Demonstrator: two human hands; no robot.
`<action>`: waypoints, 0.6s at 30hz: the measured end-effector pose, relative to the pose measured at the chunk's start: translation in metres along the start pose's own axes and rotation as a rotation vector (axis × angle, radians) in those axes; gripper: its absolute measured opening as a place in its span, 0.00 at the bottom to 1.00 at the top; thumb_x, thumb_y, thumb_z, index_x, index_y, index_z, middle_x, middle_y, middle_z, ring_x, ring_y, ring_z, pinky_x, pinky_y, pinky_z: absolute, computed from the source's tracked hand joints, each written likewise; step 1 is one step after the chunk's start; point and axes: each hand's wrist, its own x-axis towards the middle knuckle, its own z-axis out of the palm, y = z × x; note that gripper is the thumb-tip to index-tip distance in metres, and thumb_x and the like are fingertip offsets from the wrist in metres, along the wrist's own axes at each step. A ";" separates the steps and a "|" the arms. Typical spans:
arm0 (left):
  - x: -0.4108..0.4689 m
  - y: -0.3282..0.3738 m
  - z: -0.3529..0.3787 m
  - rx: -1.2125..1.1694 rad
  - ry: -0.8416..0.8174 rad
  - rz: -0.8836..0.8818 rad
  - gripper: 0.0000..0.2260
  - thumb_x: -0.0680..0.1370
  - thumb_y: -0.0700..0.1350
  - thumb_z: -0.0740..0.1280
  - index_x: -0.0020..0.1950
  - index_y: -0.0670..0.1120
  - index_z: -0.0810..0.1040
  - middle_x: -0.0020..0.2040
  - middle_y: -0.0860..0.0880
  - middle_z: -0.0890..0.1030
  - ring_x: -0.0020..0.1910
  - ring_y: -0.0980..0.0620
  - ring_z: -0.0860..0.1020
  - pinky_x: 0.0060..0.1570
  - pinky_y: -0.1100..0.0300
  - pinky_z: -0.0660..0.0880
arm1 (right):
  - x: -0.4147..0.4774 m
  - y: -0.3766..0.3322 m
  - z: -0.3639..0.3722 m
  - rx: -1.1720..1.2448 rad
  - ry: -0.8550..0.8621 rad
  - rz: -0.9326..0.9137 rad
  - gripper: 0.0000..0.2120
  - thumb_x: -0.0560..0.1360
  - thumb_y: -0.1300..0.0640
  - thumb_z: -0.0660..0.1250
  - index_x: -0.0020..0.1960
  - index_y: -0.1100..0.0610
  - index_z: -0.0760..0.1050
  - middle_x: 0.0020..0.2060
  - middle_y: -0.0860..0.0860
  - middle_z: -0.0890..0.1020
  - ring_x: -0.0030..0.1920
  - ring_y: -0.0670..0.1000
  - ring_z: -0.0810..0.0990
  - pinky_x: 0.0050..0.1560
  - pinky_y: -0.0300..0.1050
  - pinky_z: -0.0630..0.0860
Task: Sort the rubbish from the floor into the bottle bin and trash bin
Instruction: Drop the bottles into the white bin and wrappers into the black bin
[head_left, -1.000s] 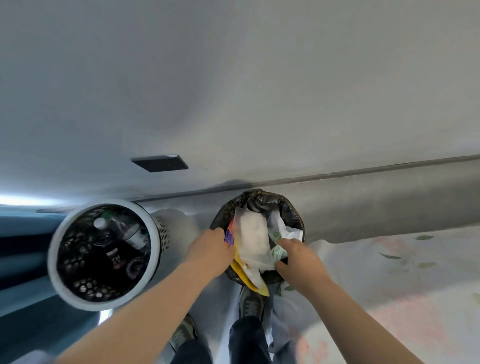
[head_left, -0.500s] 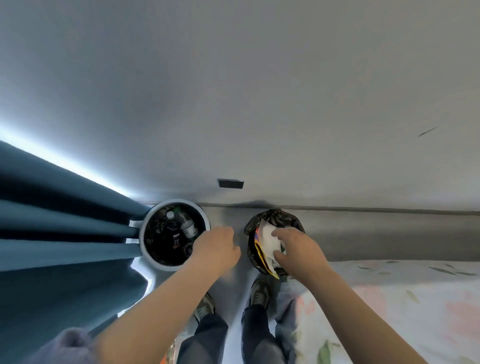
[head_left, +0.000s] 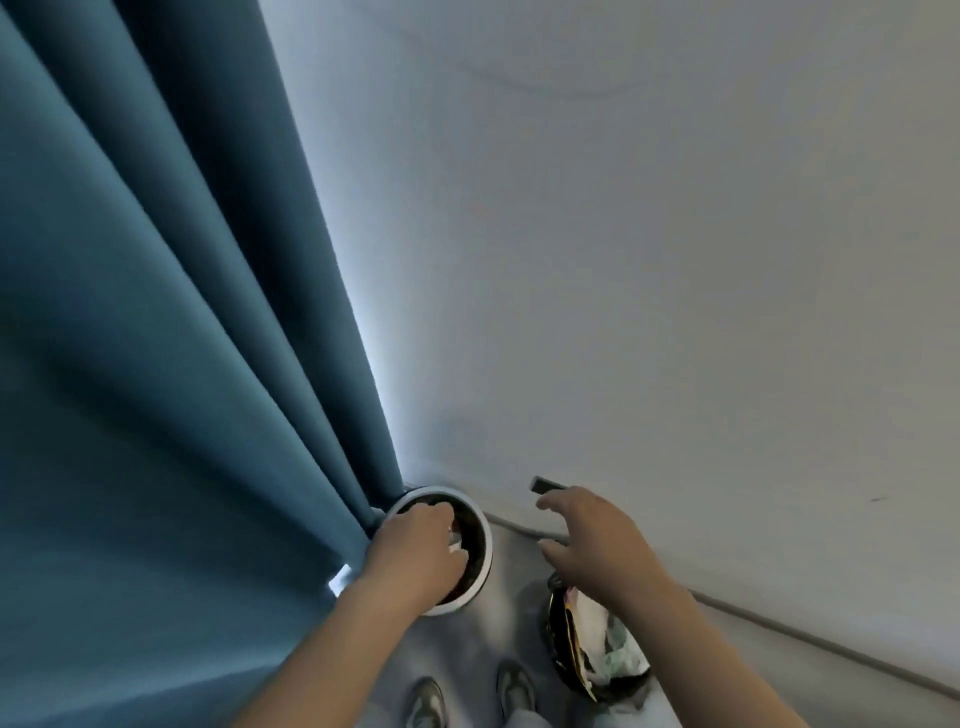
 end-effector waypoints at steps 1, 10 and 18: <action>-0.008 -0.005 -0.006 -0.023 0.014 -0.035 0.14 0.77 0.52 0.62 0.61 0.49 0.73 0.58 0.50 0.77 0.57 0.47 0.76 0.54 0.57 0.72 | 0.002 -0.009 -0.006 -0.016 -0.010 -0.035 0.23 0.75 0.53 0.63 0.69 0.49 0.68 0.66 0.46 0.72 0.66 0.47 0.70 0.64 0.42 0.67; -0.055 -0.044 -0.047 -0.210 0.184 -0.412 0.13 0.77 0.53 0.62 0.54 0.46 0.71 0.57 0.47 0.76 0.56 0.46 0.76 0.53 0.56 0.73 | 0.044 -0.088 -0.031 -0.170 -0.159 -0.390 0.22 0.74 0.53 0.64 0.67 0.48 0.70 0.62 0.47 0.75 0.62 0.49 0.74 0.61 0.42 0.71; -0.145 -0.071 -0.028 -0.335 0.343 -0.823 0.17 0.78 0.54 0.61 0.63 0.47 0.70 0.60 0.49 0.75 0.60 0.47 0.75 0.56 0.58 0.71 | 0.043 -0.178 -0.017 -0.335 -0.297 -0.818 0.22 0.71 0.53 0.64 0.66 0.48 0.71 0.61 0.47 0.77 0.60 0.49 0.76 0.58 0.44 0.74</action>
